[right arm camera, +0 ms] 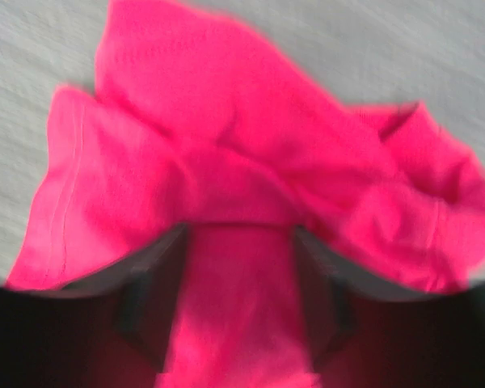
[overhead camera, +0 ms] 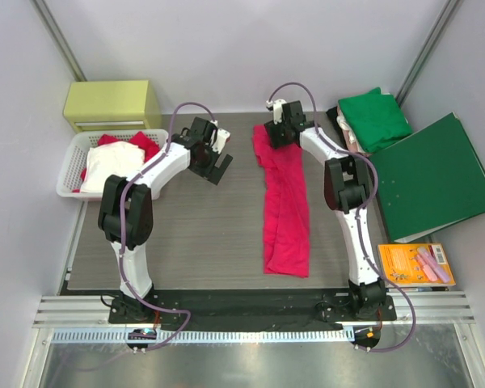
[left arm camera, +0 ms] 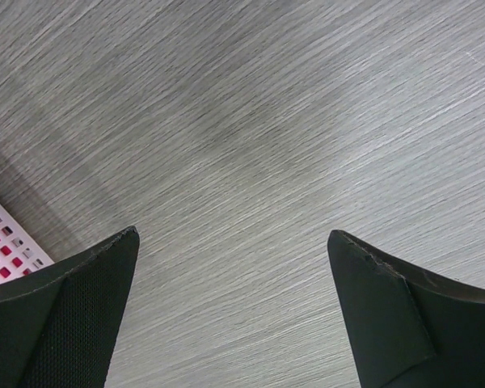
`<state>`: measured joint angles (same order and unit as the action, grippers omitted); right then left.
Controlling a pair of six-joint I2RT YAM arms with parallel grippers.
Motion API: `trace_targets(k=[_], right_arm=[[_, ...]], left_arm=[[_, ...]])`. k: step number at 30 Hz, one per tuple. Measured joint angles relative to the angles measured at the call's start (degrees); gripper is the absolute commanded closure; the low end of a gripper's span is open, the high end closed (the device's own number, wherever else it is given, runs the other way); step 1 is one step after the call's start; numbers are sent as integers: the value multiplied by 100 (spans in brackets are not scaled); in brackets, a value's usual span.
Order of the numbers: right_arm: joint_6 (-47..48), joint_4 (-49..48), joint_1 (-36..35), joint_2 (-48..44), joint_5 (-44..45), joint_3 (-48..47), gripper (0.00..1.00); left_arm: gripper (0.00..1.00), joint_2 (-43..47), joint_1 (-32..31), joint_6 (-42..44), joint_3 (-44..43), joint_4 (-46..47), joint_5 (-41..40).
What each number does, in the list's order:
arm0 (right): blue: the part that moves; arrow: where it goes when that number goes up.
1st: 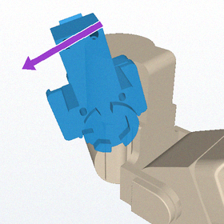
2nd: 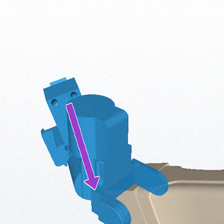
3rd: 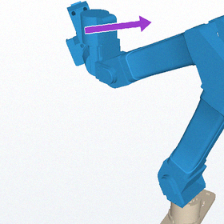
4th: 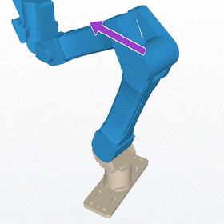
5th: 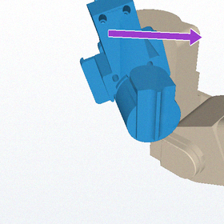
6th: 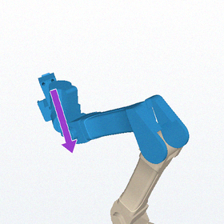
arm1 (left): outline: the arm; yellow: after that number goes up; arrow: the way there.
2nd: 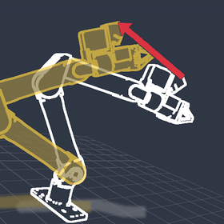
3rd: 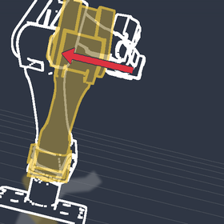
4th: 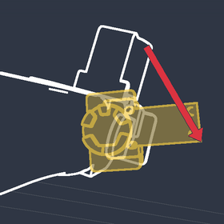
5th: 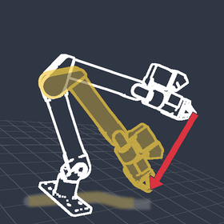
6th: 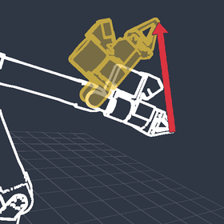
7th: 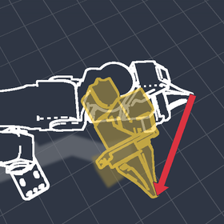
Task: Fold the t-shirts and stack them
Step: Grab the bottom of the folded rectangular tshirt with right arm
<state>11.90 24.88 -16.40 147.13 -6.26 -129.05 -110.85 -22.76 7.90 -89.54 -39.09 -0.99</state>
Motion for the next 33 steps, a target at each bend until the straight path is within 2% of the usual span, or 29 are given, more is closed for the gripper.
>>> trace_targets(k=[4,5,11,15,18,22,24,26,29,33], right_arm=[[2,-953,-168,-1014,682,1770,18],[4,-1025,-201,-1152,824,1917,17],[39,-1217,-380,-2070,1537,2120,14],[-70,-728,-424,-3211,1639,2179,13],[-271,-315,-365,-4472,1200,2857,13],[-249,208,-256,-6824,262,4747,12],[-50,476,-240,-7785,-20,5578,6],[212,813,-238,-8688,-227,6360,6],[369,1403,-238,-9315,-352,6920,6],[387,2157,-221,-9200,-758,6937,13]], left_arm=[[0,0,0,-2,0,4,7],[0,0,0,-2,0,4,15],[0,7,0,-26,37,11,133],[0,190,0,-291,245,4,470],[0,603,-2,-603,625,28,1084],[0,1244,-87,-809,1104,118,2072],[0,1451,-243,-863,1224,133,2564],[0,1541,-507,-911,1325,173,2964],[0,1569,-946,-957,1690,376,3318],[0,1552,-1300,-1215,2275,494,4109]])
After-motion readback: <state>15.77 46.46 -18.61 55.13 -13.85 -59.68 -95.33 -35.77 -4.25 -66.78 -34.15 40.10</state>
